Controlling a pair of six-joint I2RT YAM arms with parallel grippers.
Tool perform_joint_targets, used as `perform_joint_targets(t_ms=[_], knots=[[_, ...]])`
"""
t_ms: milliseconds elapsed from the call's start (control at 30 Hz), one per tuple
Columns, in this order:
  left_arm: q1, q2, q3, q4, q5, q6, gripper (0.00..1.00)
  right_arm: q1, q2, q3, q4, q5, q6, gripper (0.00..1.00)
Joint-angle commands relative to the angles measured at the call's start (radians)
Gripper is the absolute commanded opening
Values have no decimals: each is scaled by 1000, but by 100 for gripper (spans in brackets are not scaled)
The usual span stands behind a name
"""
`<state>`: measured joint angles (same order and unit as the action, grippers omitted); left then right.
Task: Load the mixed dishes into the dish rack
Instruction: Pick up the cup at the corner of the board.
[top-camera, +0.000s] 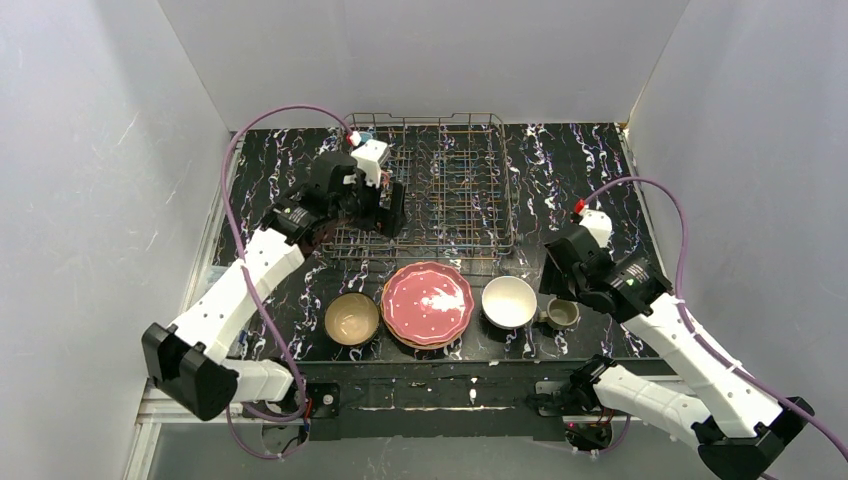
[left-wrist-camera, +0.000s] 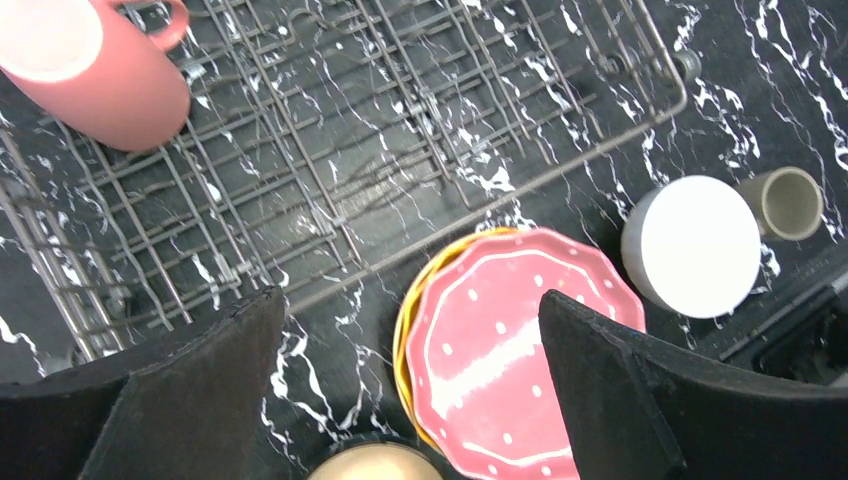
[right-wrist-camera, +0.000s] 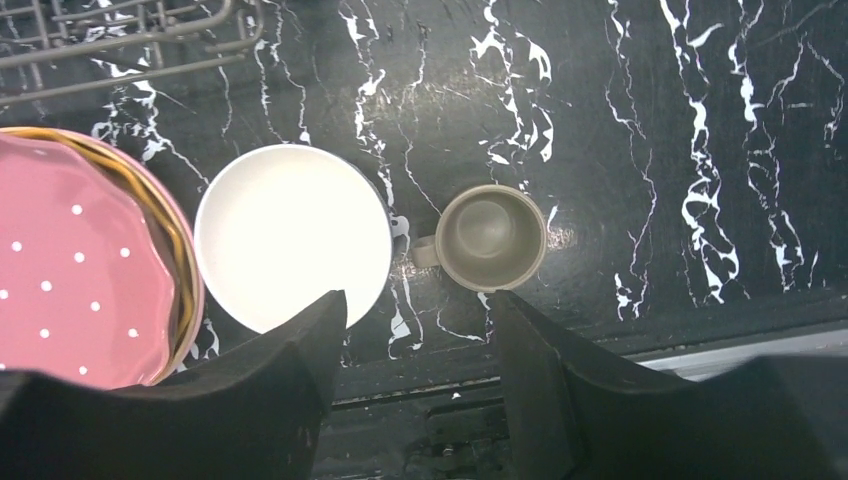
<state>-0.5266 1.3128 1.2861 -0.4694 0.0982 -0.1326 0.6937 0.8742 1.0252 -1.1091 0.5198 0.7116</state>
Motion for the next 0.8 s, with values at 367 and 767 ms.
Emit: perform_joint_targets(t_ms=[367, 767], knots=[[-103, -204, -176, -143, 5, -55, 98, -8, 30, -129, 50, 78, 162, 57], [-168, -212, -249, -115, 11, -47, 98, -124, 99, -231, 183, 15, 162, 52]])
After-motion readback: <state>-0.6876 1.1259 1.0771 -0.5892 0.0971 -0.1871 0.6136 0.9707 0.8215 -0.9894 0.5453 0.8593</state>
